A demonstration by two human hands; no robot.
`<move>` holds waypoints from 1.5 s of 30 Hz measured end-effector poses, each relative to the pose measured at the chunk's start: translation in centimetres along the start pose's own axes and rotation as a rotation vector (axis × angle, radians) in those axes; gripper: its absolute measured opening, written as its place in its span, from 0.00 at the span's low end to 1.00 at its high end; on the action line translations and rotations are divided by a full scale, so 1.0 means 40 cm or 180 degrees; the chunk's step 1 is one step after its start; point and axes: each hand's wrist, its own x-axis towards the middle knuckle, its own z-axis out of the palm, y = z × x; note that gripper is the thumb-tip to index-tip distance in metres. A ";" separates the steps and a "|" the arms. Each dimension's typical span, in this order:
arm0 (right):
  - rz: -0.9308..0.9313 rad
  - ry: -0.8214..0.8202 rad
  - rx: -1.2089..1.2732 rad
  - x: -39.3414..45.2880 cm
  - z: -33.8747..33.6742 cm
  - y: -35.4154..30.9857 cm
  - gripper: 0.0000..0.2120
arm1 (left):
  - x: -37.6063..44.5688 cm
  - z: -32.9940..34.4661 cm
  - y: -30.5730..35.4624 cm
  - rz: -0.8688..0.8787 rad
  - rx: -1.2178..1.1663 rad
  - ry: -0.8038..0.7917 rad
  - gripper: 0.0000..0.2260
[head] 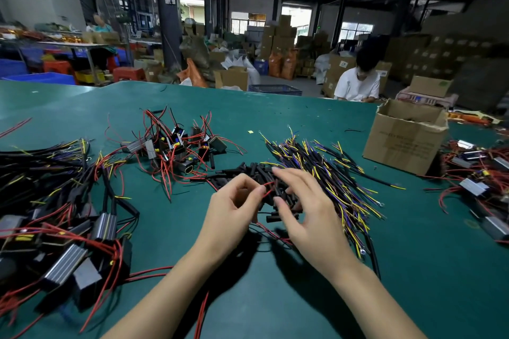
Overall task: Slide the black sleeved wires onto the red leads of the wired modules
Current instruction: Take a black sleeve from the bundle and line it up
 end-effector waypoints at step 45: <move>0.1851 0.0281 0.2020 0.001 0.027 0.017 0.08 | -0.013 0.014 -0.003 -0.0174 0.0169 0.0146 0.05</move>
